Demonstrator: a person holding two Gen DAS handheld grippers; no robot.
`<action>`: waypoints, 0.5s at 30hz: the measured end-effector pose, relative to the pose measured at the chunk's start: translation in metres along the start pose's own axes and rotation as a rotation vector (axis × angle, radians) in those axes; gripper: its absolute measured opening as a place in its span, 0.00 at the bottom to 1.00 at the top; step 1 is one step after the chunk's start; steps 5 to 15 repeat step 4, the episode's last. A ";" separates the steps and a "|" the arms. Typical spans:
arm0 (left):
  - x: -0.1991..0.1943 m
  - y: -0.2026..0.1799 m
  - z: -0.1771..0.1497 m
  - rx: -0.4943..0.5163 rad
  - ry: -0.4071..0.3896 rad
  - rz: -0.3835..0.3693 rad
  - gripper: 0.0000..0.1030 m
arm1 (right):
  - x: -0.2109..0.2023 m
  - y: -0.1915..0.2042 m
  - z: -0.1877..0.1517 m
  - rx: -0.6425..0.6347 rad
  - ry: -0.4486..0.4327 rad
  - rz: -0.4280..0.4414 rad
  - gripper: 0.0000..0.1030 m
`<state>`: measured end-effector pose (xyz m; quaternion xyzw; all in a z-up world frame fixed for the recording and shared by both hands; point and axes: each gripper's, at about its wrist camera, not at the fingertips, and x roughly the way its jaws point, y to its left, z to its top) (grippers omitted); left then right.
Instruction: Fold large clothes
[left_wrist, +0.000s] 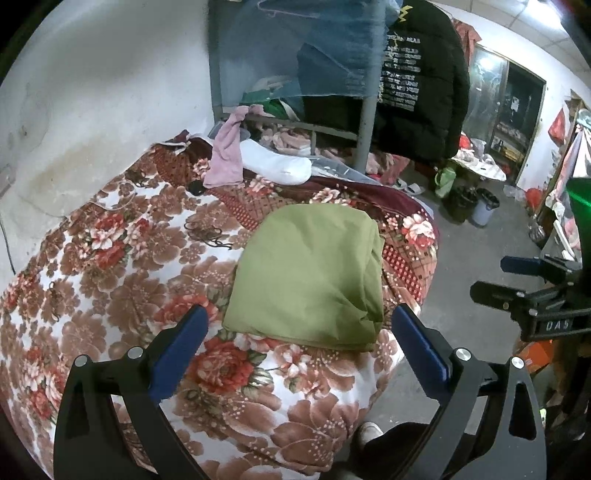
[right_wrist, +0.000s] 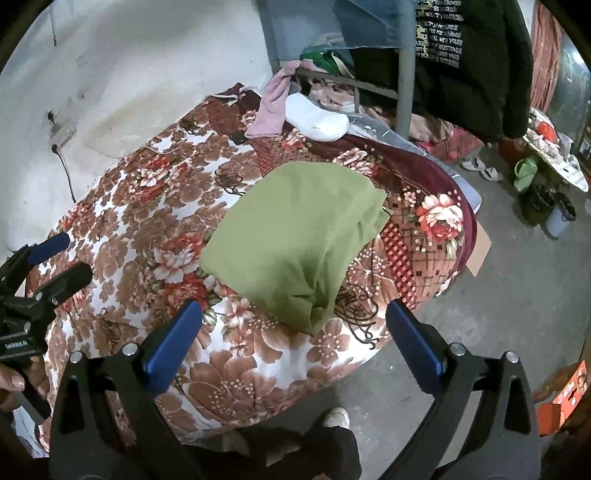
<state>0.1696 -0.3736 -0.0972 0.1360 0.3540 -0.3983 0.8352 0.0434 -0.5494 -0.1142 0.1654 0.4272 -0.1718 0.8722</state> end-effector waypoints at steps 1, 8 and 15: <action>0.000 0.001 0.001 0.000 -0.005 0.007 0.95 | -0.001 0.000 -0.001 0.004 0.001 0.002 0.95; 0.003 0.005 0.004 -0.004 -0.003 0.013 0.95 | 0.003 -0.001 0.001 0.003 0.010 0.004 0.95; 0.003 0.005 0.004 -0.004 -0.003 0.013 0.95 | 0.003 -0.001 0.001 0.003 0.010 0.004 0.95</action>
